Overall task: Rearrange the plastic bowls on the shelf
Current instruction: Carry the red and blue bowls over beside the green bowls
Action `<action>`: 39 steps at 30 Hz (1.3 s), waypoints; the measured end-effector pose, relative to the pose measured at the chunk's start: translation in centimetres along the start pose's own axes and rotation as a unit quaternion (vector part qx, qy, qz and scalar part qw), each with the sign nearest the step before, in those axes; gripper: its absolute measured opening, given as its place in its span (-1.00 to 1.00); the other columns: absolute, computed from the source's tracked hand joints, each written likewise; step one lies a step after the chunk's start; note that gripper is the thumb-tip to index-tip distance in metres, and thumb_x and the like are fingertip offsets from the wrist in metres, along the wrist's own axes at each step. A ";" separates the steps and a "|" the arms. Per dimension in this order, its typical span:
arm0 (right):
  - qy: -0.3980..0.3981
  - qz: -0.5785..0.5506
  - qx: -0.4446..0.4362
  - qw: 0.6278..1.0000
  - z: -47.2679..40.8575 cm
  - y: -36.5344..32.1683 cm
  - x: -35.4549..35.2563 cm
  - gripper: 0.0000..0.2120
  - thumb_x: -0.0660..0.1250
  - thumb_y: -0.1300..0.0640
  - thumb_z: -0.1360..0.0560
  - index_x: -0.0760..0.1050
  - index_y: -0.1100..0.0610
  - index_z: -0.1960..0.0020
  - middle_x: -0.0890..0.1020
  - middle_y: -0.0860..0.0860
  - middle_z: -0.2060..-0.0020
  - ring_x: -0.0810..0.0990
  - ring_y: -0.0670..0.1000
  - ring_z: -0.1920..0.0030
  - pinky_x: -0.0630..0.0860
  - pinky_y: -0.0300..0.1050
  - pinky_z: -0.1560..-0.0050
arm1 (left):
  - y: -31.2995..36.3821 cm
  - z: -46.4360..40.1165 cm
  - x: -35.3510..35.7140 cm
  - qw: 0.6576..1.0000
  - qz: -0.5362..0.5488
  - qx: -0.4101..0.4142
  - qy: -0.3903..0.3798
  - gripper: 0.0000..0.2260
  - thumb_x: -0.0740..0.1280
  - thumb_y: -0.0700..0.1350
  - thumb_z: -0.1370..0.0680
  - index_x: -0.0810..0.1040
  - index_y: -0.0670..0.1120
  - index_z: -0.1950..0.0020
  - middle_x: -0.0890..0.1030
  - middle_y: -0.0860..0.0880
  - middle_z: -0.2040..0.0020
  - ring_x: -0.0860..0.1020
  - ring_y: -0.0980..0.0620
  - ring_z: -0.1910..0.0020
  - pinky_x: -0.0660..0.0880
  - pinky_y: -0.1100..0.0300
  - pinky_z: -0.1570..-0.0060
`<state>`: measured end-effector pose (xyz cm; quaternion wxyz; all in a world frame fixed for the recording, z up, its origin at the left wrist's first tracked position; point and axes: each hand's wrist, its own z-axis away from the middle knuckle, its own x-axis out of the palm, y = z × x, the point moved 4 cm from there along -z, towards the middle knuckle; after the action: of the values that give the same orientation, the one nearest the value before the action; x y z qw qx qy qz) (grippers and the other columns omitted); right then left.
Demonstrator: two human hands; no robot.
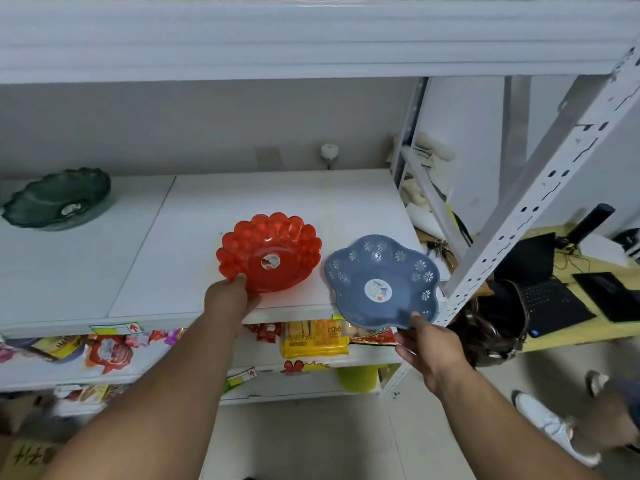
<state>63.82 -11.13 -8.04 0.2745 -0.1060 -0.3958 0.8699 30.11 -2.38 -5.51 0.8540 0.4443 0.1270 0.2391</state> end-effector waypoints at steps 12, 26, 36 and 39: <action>-0.029 0.010 -0.016 0.999 1.0 -1.4 2.2 -0.89 0.31 0.22 -0.61 0.51 0.29 -0.03 0.73 0.20 0.34 0.74 0.04 0.33 0.69 -0.13 0.33 | -0.1 -0.5 -2.6 0.999 0.040 -0.001 0.019 -0.88 0.23 -0.34 -0.58 0.56 -0.23 0.06 0.65 -0.17 0.10 0.66 -0.07 0.20 0.66 0.10 0.17; -0.186 0.110 -0.046 0.975 7.6 1.3 14.8 -0.81 0.25 0.20 -0.61 0.54 0.33 -0.03 0.74 0.19 0.33 0.72 0.23 0.10 0.59 0.18 -0.16 | 2.3 3.1 -25.0 0.974 0.096 0.042 0.199 -0.89 0.27 -0.28 -0.47 0.57 -0.25 0.07 0.66 -0.13 0.45 0.63 -0.12 0.40 0.61 0.13 0.24; -0.255 0.110 -0.027 0.960 15.5 6.2 26.8 -0.89 0.25 0.27 -0.60 0.50 0.30 -0.06 0.73 0.08 0.42 0.73 0.14 0.12 0.66 0.03 -0.02 | 3.2 2.7 -41.2 0.952 0.125 0.042 0.276 -0.87 0.33 -0.22 -0.49 0.54 -0.19 -0.03 0.64 -0.10 0.33 0.63 -0.11 0.32 0.62 0.13 0.34; -0.269 0.120 -0.027 0.955 17.9 7.8 30.3 -0.90 0.25 0.26 -0.60 0.51 0.29 -0.03 0.74 0.11 0.36 0.75 0.07 0.19 0.71 -0.09 0.19 | 3.9 2.0 -45.1 0.944 0.169 0.050 0.278 -0.88 0.29 -0.29 -0.49 0.54 -0.31 0.02 0.64 -0.31 0.23 0.61 -0.16 0.43 0.56 0.14 0.43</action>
<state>28.53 -9.59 -0.97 0.0479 0.0780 -0.4629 0.8817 -8.64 -25.37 -0.97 0.7088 0.4175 0.2941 0.4866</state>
